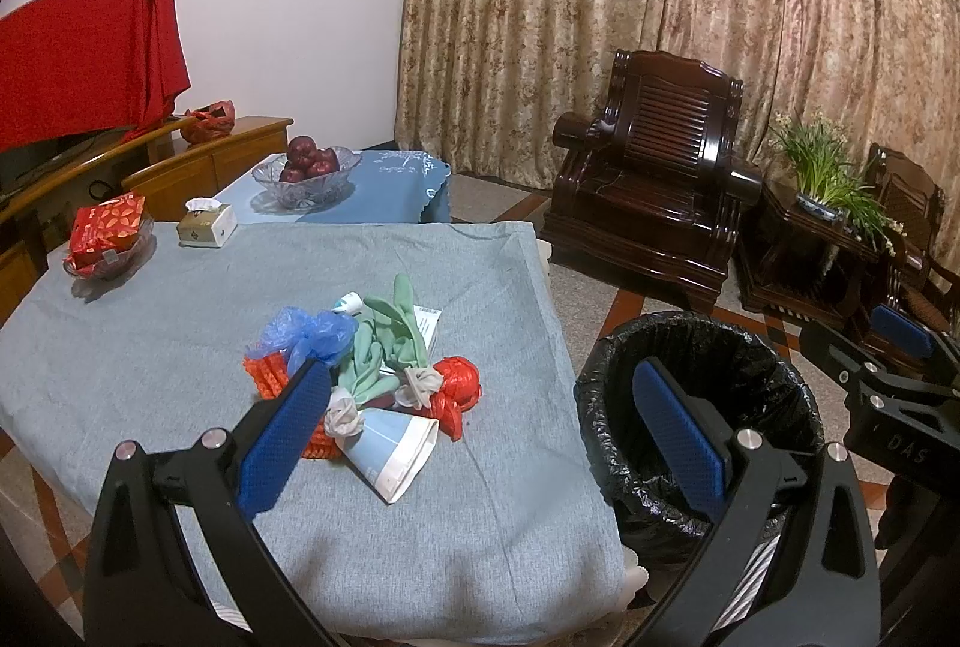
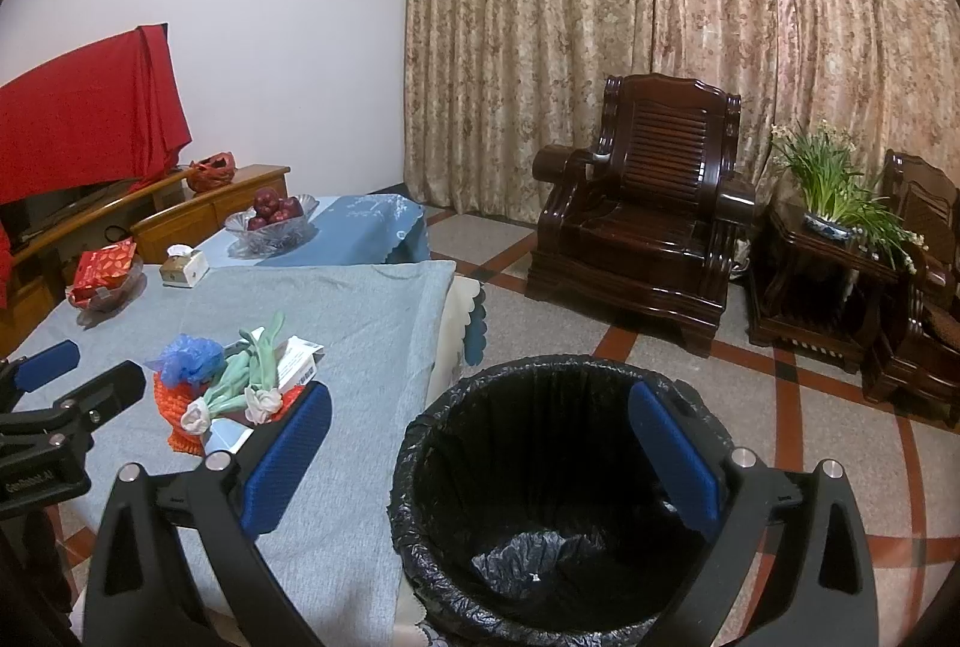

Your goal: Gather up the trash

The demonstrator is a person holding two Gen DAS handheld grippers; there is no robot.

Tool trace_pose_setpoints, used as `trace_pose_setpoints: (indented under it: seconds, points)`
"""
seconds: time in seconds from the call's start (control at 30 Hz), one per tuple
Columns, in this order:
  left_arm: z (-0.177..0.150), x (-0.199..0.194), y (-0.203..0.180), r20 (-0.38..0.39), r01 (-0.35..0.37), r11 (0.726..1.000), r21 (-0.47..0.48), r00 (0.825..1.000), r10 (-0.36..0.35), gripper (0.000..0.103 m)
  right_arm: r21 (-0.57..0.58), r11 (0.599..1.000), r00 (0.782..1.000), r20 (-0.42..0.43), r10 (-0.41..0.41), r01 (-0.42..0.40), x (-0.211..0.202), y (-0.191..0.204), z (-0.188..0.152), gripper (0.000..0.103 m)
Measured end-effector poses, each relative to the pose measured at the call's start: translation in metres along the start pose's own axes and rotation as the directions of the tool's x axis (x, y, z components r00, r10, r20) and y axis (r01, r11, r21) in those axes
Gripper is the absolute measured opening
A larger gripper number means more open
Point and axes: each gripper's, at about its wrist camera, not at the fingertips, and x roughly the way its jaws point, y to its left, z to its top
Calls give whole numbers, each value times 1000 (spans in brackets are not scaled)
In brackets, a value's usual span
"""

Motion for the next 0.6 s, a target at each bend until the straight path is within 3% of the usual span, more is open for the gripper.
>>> trace_pose_setpoints:
  seconds: [0.6]
  points:
    - [0, 0, 0, -1, 1, 1000, -1, 1000, -1, 98, 0, 1000, 1000, -3, 0, 0, 2, 3, -4, 97]
